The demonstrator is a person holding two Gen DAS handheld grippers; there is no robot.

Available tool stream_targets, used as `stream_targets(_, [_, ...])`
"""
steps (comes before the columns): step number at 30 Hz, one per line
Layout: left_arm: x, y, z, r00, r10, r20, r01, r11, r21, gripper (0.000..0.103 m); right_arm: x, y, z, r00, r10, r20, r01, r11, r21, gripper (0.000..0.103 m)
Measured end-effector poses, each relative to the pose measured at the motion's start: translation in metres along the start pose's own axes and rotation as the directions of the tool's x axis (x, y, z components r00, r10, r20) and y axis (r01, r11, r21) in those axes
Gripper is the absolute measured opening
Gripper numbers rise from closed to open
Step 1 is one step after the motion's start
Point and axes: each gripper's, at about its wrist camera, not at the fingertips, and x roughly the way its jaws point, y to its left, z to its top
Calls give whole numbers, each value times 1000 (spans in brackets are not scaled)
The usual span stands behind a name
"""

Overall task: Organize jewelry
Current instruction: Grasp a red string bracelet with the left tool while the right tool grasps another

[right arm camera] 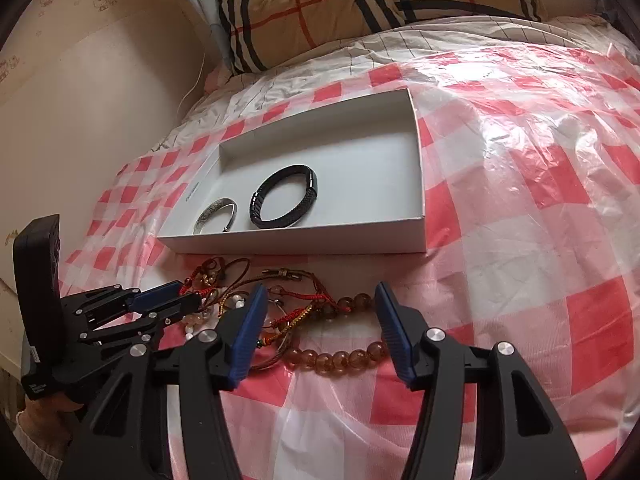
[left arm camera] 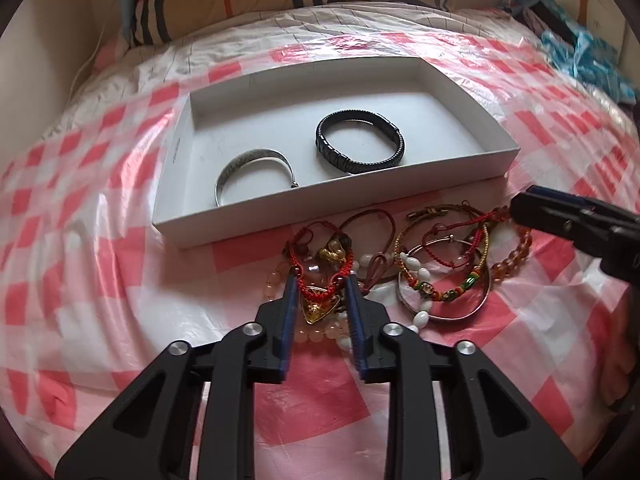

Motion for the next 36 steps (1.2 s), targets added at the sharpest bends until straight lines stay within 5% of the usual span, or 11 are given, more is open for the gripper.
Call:
stream_targets(1, [-1, 1, 0, 1000, -2, -2, 2, 1000, 0, 11, 2, 1, 0, 1000, -4, -2, 4, 1000, -7, 55])
stream_targets(8, [-21, 16, -2, 987, -159, 11, 160, 984, -85, 8, 29, 14, 6, 999, -28, -41, 24, 994, -106, 54])
stream_targets(9, [-25, 17, -1, 986, -166, 21, 167, 982, -90, 8, 35, 14, 6, 998, -24, -63, 17, 993, -113, 49])
stream_targets(11, [-30, 23, -1, 986, -164, 42, 168, 980, -109, 8, 38, 15, 4, 996, -17, -91, 6, 992, -124, 10])
stream_targets(13, [-33, 29, 1, 985, -161, 60, 168, 977, -133, 7, 34, 17, 2, 996, -30, -86, 17, 990, -142, 6])
stream_targets(25, [-54, 42, 5, 975, -158, 157, 185, 968, -172, 8, -33, 7, 5, 993, 109, 51, -111, 993, 38, 5])
stream_targets(36, [-82, 27, 5, 953, -107, 282, 142, 984, -107, 8, -80, 17, 7, 936, 259, 237, -285, 955, 82, 5])
